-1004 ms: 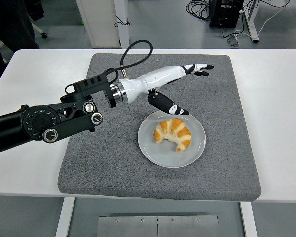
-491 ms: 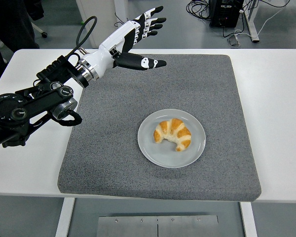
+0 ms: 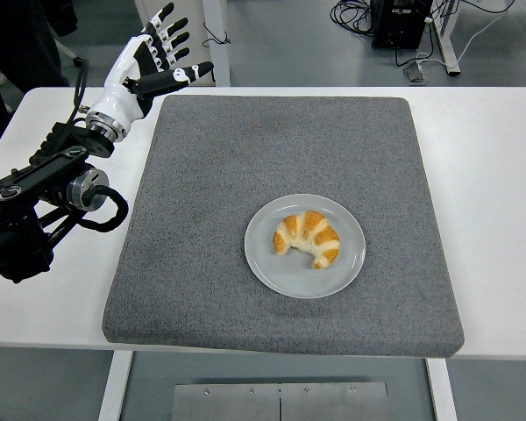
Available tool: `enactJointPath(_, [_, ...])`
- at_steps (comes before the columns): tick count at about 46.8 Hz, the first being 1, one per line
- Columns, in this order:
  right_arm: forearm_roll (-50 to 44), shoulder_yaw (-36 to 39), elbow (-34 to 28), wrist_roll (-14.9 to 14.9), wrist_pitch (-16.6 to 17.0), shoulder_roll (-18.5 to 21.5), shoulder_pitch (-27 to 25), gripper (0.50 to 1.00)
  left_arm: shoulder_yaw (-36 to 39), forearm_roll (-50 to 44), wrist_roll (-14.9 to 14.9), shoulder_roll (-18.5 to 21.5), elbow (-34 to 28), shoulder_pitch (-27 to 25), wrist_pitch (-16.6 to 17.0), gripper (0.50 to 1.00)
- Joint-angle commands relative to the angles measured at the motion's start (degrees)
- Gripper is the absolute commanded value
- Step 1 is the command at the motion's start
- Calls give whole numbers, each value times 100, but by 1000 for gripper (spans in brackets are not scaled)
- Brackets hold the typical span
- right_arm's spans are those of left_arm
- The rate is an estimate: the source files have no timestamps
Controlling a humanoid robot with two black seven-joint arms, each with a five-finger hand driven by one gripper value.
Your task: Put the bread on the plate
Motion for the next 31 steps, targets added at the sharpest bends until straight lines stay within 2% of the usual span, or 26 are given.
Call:
enactJointPath(1, [0, 0, 1, -1, 0, 0, 8, 1000, -90, -260, 2, -45, 310, 58, -6, 965])
enactJointPath(6, [0, 0, -8, -1, 0, 0, 0, 1000, -160, -541, 2, -282, 768, 49, -76, 968])
enactJointPath(13, [0, 0, 1, -1, 0, 0, 0, 1000, -486, -920, 20, -405, 1356, 58, -568, 968])
enactJointPath(23, [0, -9, 89, -1, 44, 0, 52, 1000, -661, -955, 29, -827, 2236, -12, -990, 968])
enactJointPath(31, [0, -9, 62, -1, 35, 0, 123, 1000, -1013, -1104, 37, -1082, 2596, -12, -1298, 968])
